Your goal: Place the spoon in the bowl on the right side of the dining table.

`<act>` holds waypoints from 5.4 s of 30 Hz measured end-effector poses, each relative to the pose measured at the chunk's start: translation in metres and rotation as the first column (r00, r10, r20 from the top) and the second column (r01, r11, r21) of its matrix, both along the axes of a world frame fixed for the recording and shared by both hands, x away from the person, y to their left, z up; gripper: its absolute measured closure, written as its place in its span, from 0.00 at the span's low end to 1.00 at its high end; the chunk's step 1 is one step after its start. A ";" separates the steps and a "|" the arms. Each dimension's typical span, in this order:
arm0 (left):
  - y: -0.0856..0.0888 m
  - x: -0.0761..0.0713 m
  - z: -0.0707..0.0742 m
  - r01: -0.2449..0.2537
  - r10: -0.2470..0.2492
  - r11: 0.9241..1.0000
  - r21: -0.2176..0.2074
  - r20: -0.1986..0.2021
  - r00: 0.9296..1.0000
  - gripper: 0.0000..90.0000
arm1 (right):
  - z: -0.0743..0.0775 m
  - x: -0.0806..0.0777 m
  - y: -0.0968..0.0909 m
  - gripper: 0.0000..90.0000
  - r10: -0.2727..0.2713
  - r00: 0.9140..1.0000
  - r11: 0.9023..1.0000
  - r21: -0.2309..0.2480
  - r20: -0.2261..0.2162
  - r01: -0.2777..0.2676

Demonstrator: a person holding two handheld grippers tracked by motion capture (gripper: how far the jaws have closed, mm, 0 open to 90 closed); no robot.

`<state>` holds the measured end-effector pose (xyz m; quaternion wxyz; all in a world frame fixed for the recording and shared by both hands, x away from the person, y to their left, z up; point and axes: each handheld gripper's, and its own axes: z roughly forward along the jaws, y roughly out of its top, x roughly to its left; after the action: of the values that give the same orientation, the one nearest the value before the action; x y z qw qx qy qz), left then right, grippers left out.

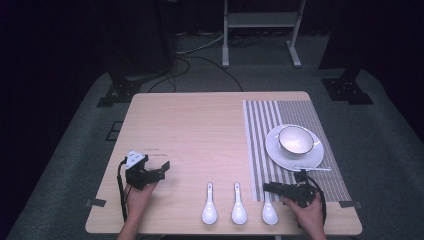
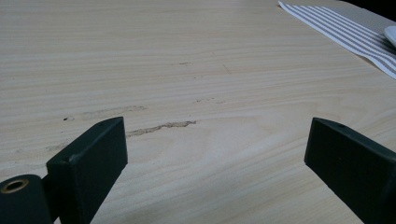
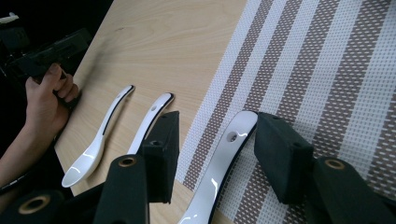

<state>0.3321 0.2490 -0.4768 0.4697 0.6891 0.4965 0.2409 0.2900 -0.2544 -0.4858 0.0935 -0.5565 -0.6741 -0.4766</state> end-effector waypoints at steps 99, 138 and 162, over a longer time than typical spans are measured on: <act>0.001 0.000 0.000 -0.006 0.006 1.000 -0.010 0.002 1.000 0.05 | 0.043 0.004 -0.064 0.95 -0.150 0.988 0.944 0.302 0.045 0.130; 0.000 0.000 0.000 -0.004 0.004 1.000 -0.004 -0.001 1.000 0.05 | 0.104 0.051 -0.100 0.95 -0.387 0.917 0.876 0.350 0.102 0.331; 0.000 0.001 0.000 -0.003 0.003 1.000 -0.005 0.001 1.000 0.05 | 0.131 0.081 -0.117 0.96 -0.528 0.841 0.820 0.326 0.115 0.471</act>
<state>0.3326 0.2493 -0.4770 0.4711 0.6870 0.4981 0.2407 0.3715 -0.3714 -0.3548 -0.0244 -0.6442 -0.4337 -0.6296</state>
